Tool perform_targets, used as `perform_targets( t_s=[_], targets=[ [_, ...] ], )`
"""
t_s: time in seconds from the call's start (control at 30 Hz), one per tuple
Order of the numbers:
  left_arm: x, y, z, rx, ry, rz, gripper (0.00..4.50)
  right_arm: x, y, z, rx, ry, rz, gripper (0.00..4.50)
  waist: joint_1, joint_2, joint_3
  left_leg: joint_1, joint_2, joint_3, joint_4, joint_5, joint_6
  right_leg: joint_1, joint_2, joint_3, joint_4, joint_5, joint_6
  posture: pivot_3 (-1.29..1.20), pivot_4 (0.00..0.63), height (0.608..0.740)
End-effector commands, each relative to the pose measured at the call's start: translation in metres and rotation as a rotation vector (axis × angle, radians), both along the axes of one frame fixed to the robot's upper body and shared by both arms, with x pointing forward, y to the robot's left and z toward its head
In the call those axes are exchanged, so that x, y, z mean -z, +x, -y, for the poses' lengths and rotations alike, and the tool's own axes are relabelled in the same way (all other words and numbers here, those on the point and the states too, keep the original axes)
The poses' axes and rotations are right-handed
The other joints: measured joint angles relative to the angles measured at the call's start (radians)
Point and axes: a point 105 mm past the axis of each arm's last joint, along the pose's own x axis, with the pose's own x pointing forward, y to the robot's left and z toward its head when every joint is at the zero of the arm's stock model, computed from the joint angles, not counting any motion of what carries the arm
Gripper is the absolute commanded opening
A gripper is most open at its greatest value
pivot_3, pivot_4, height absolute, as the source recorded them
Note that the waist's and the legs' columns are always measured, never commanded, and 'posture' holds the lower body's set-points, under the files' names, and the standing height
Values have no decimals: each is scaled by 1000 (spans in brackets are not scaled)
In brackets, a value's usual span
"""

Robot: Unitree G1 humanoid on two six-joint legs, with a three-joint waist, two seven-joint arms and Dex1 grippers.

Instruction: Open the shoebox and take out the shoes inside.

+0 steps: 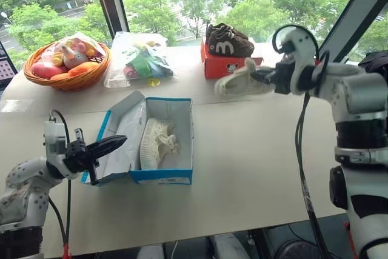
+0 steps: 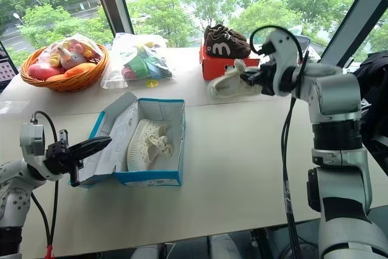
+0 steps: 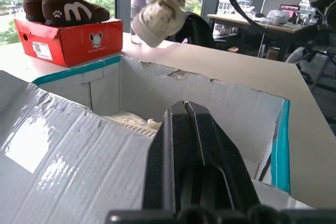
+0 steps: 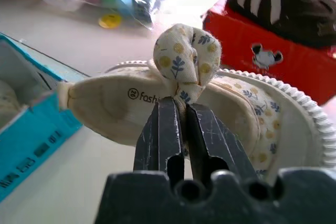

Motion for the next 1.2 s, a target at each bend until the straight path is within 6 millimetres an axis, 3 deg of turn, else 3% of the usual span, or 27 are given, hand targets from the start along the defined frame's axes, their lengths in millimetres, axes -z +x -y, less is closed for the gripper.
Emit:
perform_targets(
  t_s=[0.03, 0.3, 0.57, 0.73, 0.77, 0.8, 1.03, 1.07, 1.2],
  targets=[
    [-11, -1, -2, -18, -10, 59, 0, 0, -2, 12, 42, -55, 38, 13, -1, 1, 0, 0, 0, 0, 0, 0, 0, 0, 0, 0, 0, 0, 0, 0, 150, 740],
    [-13, 0, -4, -41, -26, 82, 0, 55, -4, 34, 146, -158, -80, 13, 0, 1, 1, 2, 0, 1, 1, 0, 0, 4, 0, 1, -2, 1, 2, 0, 150, 740],
    [-18, 2, -14, -88, -42, 106, 0, 67, -6, 55, 220, -194, -105, 13, 23, 1, 1, 2, -1, 1, 5, 0, 0, 7, 0, 1, -2, 2, 3, 0, 150, 740],
    [-19, 1, -16, -92, -50, 113, 0, 65, -5, 55, 228, -186, -91, 13, 27, 1, 1, 2, -1, 1, 6, 0, 0, 7, 0, 1, -3, 2, 4, 0, 150, 740],
    [-20, 1, -16, -91, -51, 113, 0, 63, -5, 55, 230, -179, -82, 838, 27, 1, 1, 2, -1, 1, 6, 0, 0, 7, 0, 1, -3, 2, 4, 0, 150, 740],
    [-21, 1, -17, -91, -56, 116, 0, 60, -5, 53, 223, -167, -70, 979, 27, 1, 1, 2, -1, 1, 6, 0, 0, 7, 0, 1, -3, 2, 4, 0, 150, 740],
    [-29, 1, -22, -86, -85, 138, 0, 45, -7, 45, 171, -178, -26, 3485, 24, 1, 1, 2, -1, 1, 6, 0, 0, 7, 0, 1, -3, 3, 4, 0, 150, 740],
    [-31, 2, -24, -90, -96, 145, 0, 39, -8, 43, 156, -162, -11, 3734, 24, 1, 1, 2, -1, 1, 6, 0, 0, 7, 0, 1, -3, 3, 4, 0, 150, 740],
    [-35, 3, -25, -88, -127, 159, 0, 9, -15, 29, 63, -84, 63, 3734, 22, 1, 1, 2, -1, 0, 6, 0, 0, 7, 0, 1, -3, 3, 4, 0, 150, 740]
  ],
)
